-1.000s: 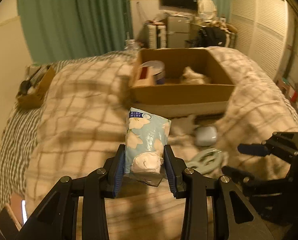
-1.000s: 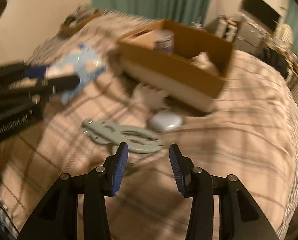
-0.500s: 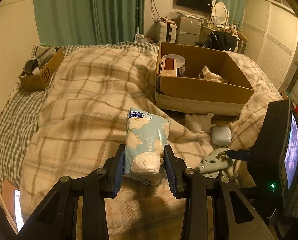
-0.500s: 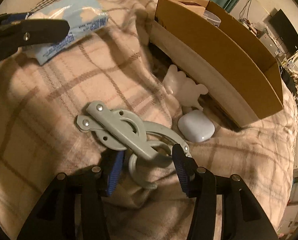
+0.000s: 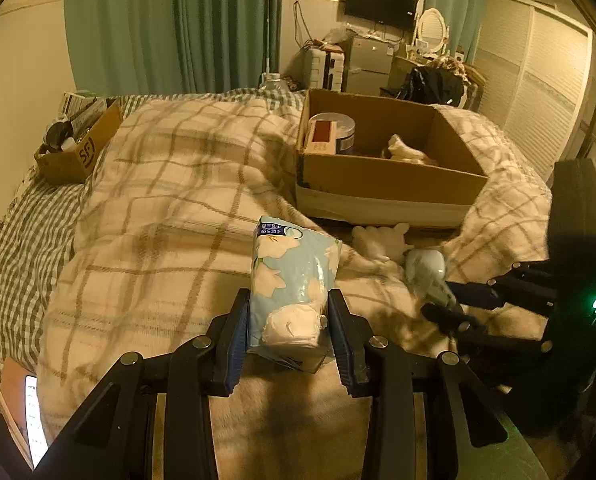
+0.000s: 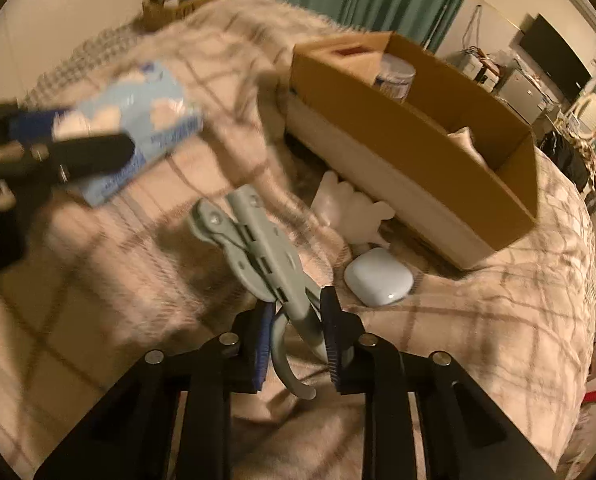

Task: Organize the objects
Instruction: 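Grasp the grey plastic clip with the right tool, then drop the tissue packet into the cardboard box while the right tool drops the clip in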

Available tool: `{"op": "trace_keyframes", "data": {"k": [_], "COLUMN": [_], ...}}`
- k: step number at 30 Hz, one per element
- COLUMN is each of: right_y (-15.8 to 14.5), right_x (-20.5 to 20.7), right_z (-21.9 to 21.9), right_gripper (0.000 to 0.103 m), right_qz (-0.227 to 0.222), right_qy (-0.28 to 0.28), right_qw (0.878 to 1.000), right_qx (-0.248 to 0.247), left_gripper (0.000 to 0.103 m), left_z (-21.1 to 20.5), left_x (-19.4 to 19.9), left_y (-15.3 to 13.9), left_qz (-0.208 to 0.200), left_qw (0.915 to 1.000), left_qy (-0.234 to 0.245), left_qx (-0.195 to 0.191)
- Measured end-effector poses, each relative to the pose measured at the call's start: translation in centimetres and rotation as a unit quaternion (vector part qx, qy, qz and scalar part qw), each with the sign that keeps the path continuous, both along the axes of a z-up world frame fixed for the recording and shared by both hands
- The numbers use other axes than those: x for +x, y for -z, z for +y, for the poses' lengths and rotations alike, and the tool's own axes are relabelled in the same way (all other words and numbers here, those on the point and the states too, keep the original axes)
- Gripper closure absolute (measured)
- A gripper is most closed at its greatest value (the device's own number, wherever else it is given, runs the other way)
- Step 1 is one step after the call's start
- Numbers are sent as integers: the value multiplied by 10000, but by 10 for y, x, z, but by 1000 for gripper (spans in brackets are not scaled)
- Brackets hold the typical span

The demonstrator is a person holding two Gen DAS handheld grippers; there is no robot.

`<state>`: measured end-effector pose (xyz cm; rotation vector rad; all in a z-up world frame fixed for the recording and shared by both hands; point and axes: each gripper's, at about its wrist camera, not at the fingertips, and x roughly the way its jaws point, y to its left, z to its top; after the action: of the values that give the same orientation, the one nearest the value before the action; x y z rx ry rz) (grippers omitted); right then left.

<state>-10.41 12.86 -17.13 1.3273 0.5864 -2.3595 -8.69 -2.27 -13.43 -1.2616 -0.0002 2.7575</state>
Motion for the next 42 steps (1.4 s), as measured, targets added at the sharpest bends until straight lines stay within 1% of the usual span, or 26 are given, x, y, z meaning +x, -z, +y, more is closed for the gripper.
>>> {"op": "trace_keyframes", "data": {"k": [3,6,9,13,15,16,18,21,23,25,27,29,33,36,39,41,42], "right_y": [-21,-46,-68,-99,-120,-131,-150,-175,-190,-202,-206,-206,-191,-170,-143,-121,-111], "right_x": [4,5,15,18,17,19,17,10,-1,-16,-35,-51,-93,-125,-154,-172,-178], "right_z": [11,23,31,38,44,47,54,62,67,70,73,74,78,81,86,88,90], "right_gripper": [90,90,90,90,90,90,90,90,90,90,90,90,90,90,90,90,90], "right_qz": [173,325,583,875,1074,1174,1353,1553,1649,1694,1671,1652,1427,1212,938,746,660], "right_qy": [161,284,369,448,501,532,596,648,677,726,786,850,912,1007,1085,1149,1190], "right_qw": [9995,9973,9949,9903,9870,9853,9818,9772,9752,9734,9723,9719,9751,9777,9801,9816,9817], "right_qx": [-206,-597,-738,-987,-1090,-1125,-1196,-1297,-1309,-1358,-1433,-1446,-1431,-1385,-1371,-1333,-1335], "left_gripper": [66,66,66,66,66,66,66,66,66,66,66,66,66,66,66,66,66], "left_z": [4,8,14,23,29,33,37,41,46,52,60,65,77,87,93,96,96], "left_x": [7,13,18,20,18,15,10,-6,-20,-36,-56,-77,-114,-142,-160,-173,-178], "left_y": [-6,-16,-32,-60,-75,-84,-96,-116,-128,-135,-136,-131,-115,-95,-75,-57,-48], "left_qz": [22,64,193,488,694,832,971,1144,1268,1379,1351,1257,1089,917,735,526,442], "left_qw": [9999,9996,9991,9974,9967,9958,9945,9920,9899,9882,9886,9896,9916,9932,9950,9965,9967], "left_qy": [91,205,303,400,347,335,324,361,414,464,491,488,472,494,500,519,540], "left_qx": [59,172,227,340,252,199,218,381,481,482,442,496,509,517,462,391,416]}}
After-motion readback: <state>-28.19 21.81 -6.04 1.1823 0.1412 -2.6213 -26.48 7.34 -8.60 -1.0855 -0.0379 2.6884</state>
